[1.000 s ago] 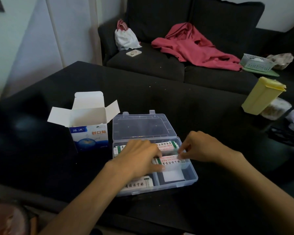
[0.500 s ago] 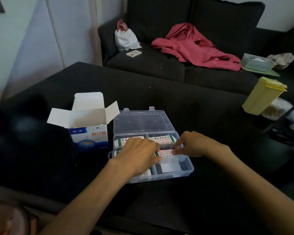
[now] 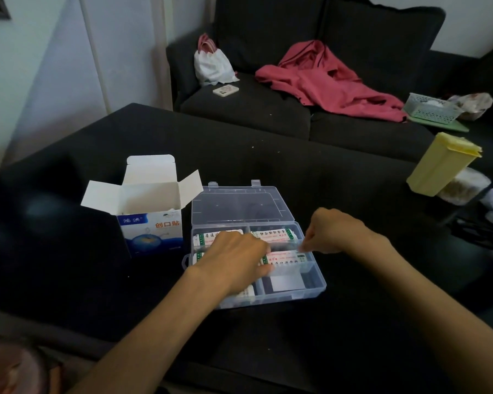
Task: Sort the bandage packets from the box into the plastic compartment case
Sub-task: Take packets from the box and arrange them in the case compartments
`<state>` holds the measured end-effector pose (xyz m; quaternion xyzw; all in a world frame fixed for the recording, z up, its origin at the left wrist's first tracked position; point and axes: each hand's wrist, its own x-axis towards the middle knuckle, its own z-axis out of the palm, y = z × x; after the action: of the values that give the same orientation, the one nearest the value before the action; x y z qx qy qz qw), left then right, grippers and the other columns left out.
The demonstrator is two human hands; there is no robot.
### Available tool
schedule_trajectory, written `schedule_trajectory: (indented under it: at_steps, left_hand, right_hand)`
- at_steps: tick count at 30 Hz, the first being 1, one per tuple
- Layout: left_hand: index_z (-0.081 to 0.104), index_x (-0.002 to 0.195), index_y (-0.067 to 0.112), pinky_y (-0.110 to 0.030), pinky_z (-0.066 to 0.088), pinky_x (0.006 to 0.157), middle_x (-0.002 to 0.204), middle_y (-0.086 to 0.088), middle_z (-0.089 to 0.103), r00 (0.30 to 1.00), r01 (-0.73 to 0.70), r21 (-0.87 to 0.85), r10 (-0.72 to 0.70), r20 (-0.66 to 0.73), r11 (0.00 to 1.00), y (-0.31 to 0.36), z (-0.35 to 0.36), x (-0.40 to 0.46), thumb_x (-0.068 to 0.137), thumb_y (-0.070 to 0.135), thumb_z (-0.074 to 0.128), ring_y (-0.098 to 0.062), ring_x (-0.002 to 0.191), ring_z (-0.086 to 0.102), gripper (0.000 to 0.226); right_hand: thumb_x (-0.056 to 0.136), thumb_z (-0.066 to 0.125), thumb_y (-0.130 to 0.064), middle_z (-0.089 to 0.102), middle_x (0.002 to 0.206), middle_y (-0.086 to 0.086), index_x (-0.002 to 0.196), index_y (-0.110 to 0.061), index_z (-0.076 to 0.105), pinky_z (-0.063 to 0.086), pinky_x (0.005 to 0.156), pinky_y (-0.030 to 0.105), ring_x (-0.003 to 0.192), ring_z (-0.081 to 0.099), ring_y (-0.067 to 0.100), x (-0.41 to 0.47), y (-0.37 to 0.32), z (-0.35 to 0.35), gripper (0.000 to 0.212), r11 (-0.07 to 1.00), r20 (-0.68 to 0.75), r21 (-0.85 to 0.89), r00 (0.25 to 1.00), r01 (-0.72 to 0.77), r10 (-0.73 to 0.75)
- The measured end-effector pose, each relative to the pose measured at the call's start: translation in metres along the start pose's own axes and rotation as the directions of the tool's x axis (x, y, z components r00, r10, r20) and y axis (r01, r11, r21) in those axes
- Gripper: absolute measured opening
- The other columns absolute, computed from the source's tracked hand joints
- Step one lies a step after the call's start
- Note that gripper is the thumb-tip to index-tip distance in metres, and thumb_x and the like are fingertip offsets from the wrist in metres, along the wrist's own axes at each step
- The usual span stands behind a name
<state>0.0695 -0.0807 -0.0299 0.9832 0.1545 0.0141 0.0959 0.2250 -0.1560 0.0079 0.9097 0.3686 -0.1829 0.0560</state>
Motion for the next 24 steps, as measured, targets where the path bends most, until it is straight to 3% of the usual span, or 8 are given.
schedule_trajectory:
  at_steps: [4,11,17,20,24]
  left_hand:
    - [0.048,0.133,0.036,-0.034,0.046,0.084,0.108,0.001,0.066,0.999,-0.005,-0.021,0.004,-0.041,1.000,0.000,-0.001,-0.001,0.093,0.046,0.049,-0.017,0.095,0.061,0.040]
    - [0.056,0.126,0.034,-0.032,0.048,0.089,0.116,0.006,0.064,0.998,0.051,-0.153,-0.046,0.031,0.987,-0.008,-0.001,0.002,0.087,0.049,0.058,-0.012,0.099,0.059,0.043]
    - [0.060,0.123,0.033,-0.028,0.042,0.091,0.122,0.015,0.062,0.995,0.101,-0.325,-0.102,0.015,0.940,-0.013,-0.009,0.001,0.081,0.050,0.065,-0.006,0.111,0.056,0.045]
    - [0.057,0.110,0.034,-0.023,0.040,0.083,0.106,0.016,0.065,0.979,0.156,-0.432,-0.198,-0.052,0.888,-0.014,-0.016,0.001,0.082,0.049,0.064,-0.002,0.102,0.057,0.032]
    - [0.045,0.100,0.034,-0.020,0.043,0.074,0.083,0.012,0.056,0.936,0.142,-0.523,-0.286,-0.206,0.840,-0.020,-0.028,-0.009,0.089,0.034,0.060,0.004,0.073,0.053,0.019]
  right_hand:
    - [0.078,0.071,-0.040,0.054,0.084,-0.001,0.099,-0.016,0.053,0.050,0.086,0.032,0.089,0.058,0.016,0.000,-0.011,0.007,0.037,0.996,0.002,-0.094,1.000,-0.003,0.003]
    - [0.072,0.076,-0.039,0.065,0.094,0.000,0.096,-0.016,0.063,0.052,0.085,0.034,0.088,0.060,0.015,0.001,-0.002,0.000,0.036,0.999,0.002,0.033,1.000,-0.008,0.008]
    - [0.076,0.074,-0.034,0.064,0.090,-0.003,0.080,-0.022,0.064,0.052,0.082,0.030,0.088,0.059,0.013,0.000,0.012,-0.012,0.016,0.988,0.005,0.143,0.998,0.056,-0.057]
    - [0.081,0.068,-0.035,0.061,0.086,-0.003,0.076,-0.023,0.060,0.050,0.078,0.029,0.083,0.057,0.011,0.000,0.013,-0.015,0.015,0.978,-0.017,0.196,0.997,0.075,-0.073]
    - [0.085,0.064,-0.033,0.061,0.081,-0.003,0.082,-0.021,0.063,0.047,0.067,0.023,0.076,0.058,0.009,-0.008,0.005,-0.021,0.012,0.954,-0.073,0.260,0.988,0.150,-0.136]
